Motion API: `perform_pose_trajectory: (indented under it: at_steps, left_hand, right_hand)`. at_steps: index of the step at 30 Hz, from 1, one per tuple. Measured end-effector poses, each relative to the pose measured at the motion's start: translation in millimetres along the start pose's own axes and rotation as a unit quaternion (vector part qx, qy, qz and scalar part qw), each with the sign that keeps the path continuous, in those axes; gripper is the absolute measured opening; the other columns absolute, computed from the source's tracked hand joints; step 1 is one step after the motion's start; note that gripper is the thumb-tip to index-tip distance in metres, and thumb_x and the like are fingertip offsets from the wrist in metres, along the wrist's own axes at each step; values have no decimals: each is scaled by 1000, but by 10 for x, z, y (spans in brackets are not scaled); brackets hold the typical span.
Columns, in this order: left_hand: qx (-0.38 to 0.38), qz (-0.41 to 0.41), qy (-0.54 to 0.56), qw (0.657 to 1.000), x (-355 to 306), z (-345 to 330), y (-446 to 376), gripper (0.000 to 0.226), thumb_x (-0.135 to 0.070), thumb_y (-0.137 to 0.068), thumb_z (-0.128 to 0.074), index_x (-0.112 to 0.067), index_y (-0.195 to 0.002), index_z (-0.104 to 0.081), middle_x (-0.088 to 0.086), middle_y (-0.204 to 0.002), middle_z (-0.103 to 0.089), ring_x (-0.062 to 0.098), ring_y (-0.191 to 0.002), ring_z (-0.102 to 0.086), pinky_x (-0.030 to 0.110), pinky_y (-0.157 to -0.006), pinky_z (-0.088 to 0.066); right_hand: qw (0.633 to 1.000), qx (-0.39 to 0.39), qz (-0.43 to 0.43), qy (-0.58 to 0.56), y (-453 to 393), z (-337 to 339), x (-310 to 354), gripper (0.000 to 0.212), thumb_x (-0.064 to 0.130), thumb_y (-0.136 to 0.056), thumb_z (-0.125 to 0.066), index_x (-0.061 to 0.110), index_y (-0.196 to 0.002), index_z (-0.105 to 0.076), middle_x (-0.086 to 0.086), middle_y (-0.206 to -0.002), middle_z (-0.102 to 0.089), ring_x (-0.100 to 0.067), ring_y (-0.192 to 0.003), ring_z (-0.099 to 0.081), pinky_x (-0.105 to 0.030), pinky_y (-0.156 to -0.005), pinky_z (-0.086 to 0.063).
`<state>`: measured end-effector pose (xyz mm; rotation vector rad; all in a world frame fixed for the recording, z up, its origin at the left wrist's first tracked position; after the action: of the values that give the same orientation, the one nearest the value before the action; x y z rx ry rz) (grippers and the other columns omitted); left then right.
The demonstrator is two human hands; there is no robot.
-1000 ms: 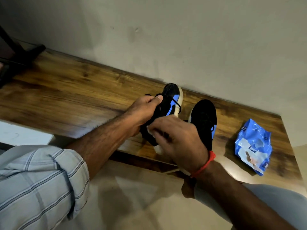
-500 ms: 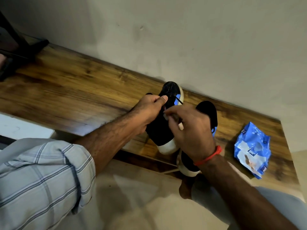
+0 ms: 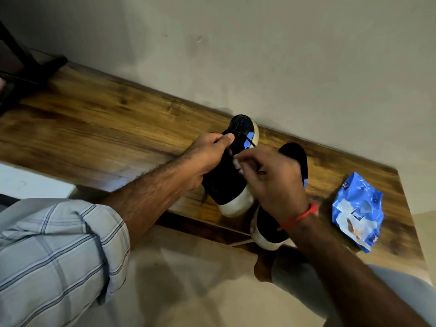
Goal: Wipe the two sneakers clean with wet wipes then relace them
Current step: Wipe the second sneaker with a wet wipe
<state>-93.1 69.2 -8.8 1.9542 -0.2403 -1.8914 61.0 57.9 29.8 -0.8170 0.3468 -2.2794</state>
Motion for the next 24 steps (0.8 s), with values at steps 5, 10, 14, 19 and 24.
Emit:
perform_pose_trajectory:
  at_steps: [5,10,14,19,24]
  left_hand:
    - [-1,0,2,1000,-1,10,8,37,-37,-104,-54,-12,-78,-62,9,-71,-58,20,-61,-53,28,-61,-41]
    - [-15,10,-7,1000,-31,26,6,40,-39,-104,-54,-17,-71,-60,6,-71,-57,18,-63,-51,29,-62,-40]
    - [-29,4,-10,1000,-56,37,9,40,-40,-103,-56,-18,-70,-61,9,-76,-59,22,-70,-54,35,-69,-42]
    - [-30,25,-1,999,-58,64,6,39,-39,-103,-56,-17,-72,-60,3,-69,-59,16,-59,-53,26,-56,-42]
    - [-17,24,12,999,-76,58,16,40,-37,-104,-56,-17,-70,-60,1,-64,-58,14,-55,-53,24,-55,-43]
  right_hand:
    - [999,12,-4,-30,74,16,85,12,4,-85,-71,11,-95,-74,3,-93,-72,-5,-86,-65,-27,-79,-55]
    - [997,48,27,-50,109,-47,164,12,7,-88,-71,10,-99,-73,2,-97,-72,-8,-92,-66,-30,-81,-55]
    - [999,1,-2,-33,64,9,27,11,6,-87,-71,10,-97,-74,3,-95,-72,-7,-89,-66,-29,-79,-55]
    - [986,97,127,-35,205,-100,191,11,3,-86,-69,6,-97,-72,-2,-96,-70,-15,-92,-64,-25,-82,-53]
    - [999,12,24,-29,51,-11,-106,10,5,-89,-69,9,-97,-73,0,-95,-71,-9,-89,-66,-27,-80,-55]
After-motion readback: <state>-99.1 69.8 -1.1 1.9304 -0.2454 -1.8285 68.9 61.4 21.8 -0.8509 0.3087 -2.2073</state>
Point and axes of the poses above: each hand's wrist, its own y-axis away from the middle knuckle, its own z-axis out of the back of the hand, x = y × z, the point moved 2 cm from there along -y, towards the middle knuckle
